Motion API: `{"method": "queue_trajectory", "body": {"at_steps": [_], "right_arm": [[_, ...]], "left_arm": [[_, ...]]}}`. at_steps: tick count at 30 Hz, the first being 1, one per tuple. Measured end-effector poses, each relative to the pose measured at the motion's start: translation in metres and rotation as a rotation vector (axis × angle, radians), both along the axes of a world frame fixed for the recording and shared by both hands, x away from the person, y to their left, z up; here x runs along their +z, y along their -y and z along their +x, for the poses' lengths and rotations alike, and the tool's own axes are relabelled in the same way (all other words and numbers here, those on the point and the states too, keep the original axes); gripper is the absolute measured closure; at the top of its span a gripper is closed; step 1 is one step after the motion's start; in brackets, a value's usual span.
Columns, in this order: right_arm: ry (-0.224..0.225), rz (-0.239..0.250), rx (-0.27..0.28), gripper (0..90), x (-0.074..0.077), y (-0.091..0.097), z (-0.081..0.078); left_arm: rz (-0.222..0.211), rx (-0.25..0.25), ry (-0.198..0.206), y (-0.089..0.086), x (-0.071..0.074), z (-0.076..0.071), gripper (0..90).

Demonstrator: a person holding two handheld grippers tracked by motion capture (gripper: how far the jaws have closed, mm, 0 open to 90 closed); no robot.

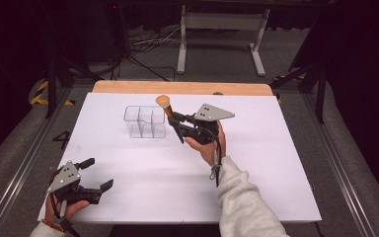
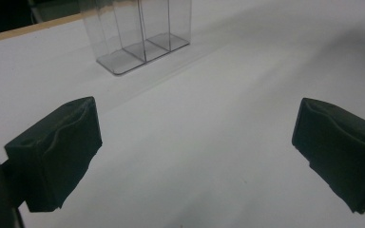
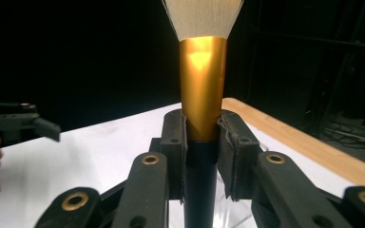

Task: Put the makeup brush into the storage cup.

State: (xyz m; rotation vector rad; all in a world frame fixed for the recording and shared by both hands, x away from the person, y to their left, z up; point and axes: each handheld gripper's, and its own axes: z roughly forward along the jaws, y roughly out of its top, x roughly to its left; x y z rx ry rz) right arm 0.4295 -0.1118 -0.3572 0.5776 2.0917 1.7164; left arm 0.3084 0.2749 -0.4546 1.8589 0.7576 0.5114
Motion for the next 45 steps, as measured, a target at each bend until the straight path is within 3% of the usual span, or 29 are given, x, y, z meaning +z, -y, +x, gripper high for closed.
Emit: {"method": "queue_trajectory", "body": {"at_steps": [10, 18, 25, 32, 45], "right_arm": [[0.042, 0.044, -0.029, 74.2, 0.015, -0.013, 0.021], [0.052, 0.079, -0.035, 74.2, 0.017, -0.026, 0.036], [0.046, 0.098, -0.042, 74.2, 0.015, -0.037, 0.047], [0.006, 0.137, -0.065, 74.2, 0.006, -0.044, 0.063], [-0.012, 0.146, -0.084, 74.1, -0.001, -0.055, 0.078]], "left_arm": [[-0.006, -0.013, 0.002, 0.001, 0.001, 0.000, 3.2], [-0.014, -0.023, 0.015, 0.002, 0.000, -0.002, 3.5], [-0.020, -0.028, 0.029, 0.005, 0.001, -0.003, 3.5], [-0.031, -0.020, 0.029, 0.002, 0.001, -0.004, 3.5], [-0.023, -0.011, 0.040, -0.001, 0.001, -0.011, 3.4]]}}
